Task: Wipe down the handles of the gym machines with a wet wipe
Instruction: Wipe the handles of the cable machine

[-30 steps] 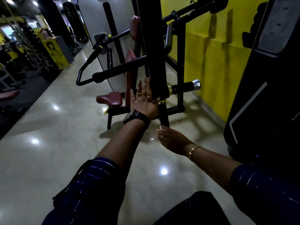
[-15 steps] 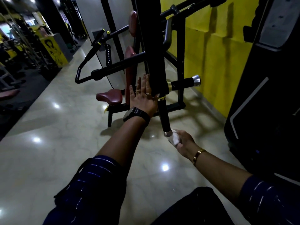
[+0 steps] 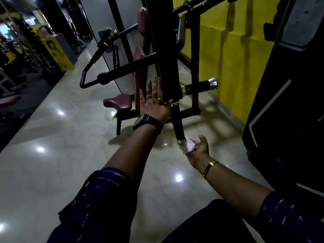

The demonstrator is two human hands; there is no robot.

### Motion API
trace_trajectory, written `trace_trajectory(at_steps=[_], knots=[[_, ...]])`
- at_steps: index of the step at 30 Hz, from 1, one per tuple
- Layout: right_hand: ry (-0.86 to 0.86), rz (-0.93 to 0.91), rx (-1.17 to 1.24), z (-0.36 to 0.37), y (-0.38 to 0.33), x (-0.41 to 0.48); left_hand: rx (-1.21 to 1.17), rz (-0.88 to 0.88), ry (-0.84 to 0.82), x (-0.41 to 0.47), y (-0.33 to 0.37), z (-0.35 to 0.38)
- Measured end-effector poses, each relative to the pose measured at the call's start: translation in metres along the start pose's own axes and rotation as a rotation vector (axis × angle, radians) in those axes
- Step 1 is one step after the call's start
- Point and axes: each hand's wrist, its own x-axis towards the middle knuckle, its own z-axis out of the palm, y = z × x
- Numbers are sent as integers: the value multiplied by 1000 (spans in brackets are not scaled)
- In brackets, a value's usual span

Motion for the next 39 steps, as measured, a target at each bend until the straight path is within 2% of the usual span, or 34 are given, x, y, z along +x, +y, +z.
trace_trajectory(at_steps=[3,8,16,21,24,29,35,38,39], knots=[[-37,44,9,5,1,0,-6,-11,-2,-1,2,0],[-43,87,-135,7,13,0,0,-9,0,-3,2,-3],[-19,53,-63,5,2,-3,-14,2,-17,-1,2,-3],[-60,113,-153,9,8,4,-7,-8,-8,-2,2,-2],[-24,71,-177,3,8,-6,-10,-6,-11,-1,2,-2],[49,-3,-55,4,-11,2,-7,-2,-2,-1,1,-2],[79,-46,-291,26,-16,-1,-13,-17,-11,-2,2,-3],[146,-138,-376,29,2,-8,-9,-16,-2,-2,2,-3],[113,-164,-353,30,13,-12,-7,-17,-3,-2,2,-3]])
